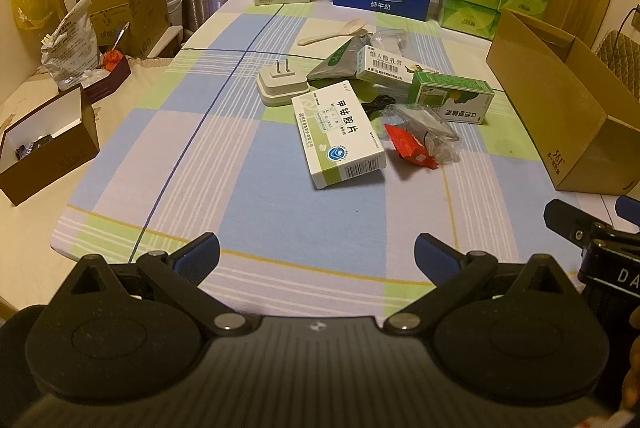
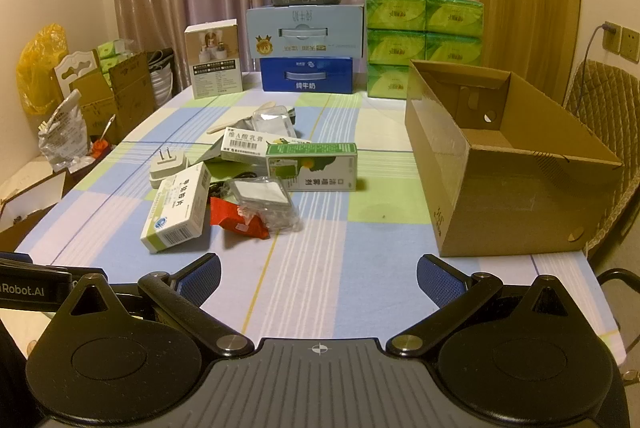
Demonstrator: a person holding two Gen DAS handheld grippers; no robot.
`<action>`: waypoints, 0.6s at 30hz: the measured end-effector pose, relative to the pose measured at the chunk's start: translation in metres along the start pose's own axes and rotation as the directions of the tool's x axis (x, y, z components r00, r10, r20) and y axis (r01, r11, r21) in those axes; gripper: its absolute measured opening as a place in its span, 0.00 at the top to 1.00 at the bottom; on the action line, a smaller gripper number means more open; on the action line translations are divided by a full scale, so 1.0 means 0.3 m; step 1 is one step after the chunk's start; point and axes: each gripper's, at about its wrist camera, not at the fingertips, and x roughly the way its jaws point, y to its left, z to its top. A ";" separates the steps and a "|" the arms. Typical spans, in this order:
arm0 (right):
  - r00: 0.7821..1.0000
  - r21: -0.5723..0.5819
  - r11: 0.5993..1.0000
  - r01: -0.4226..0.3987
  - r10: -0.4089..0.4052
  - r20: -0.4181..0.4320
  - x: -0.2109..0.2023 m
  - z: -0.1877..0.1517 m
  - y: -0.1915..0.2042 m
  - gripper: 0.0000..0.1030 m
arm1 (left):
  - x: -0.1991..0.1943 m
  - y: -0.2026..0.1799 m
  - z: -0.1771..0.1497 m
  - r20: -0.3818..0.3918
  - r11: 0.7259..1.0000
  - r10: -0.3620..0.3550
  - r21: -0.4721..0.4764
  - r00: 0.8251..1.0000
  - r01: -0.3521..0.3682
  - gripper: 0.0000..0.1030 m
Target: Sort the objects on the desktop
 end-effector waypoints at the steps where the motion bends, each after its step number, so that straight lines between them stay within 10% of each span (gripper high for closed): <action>1: 1.000 0.000 1.000 0.000 0.000 0.000 0.001 0.000 0.000 0.02 | 0.000 -0.001 0.000 0.001 1.000 0.000 0.001 1.000 0.000 0.01; 18: 1.000 -0.002 1.000 0.001 -0.001 -0.001 0.002 -0.001 0.001 0.02 | 0.003 -0.004 0.000 -0.001 1.000 -0.002 -0.009 1.000 0.002 0.01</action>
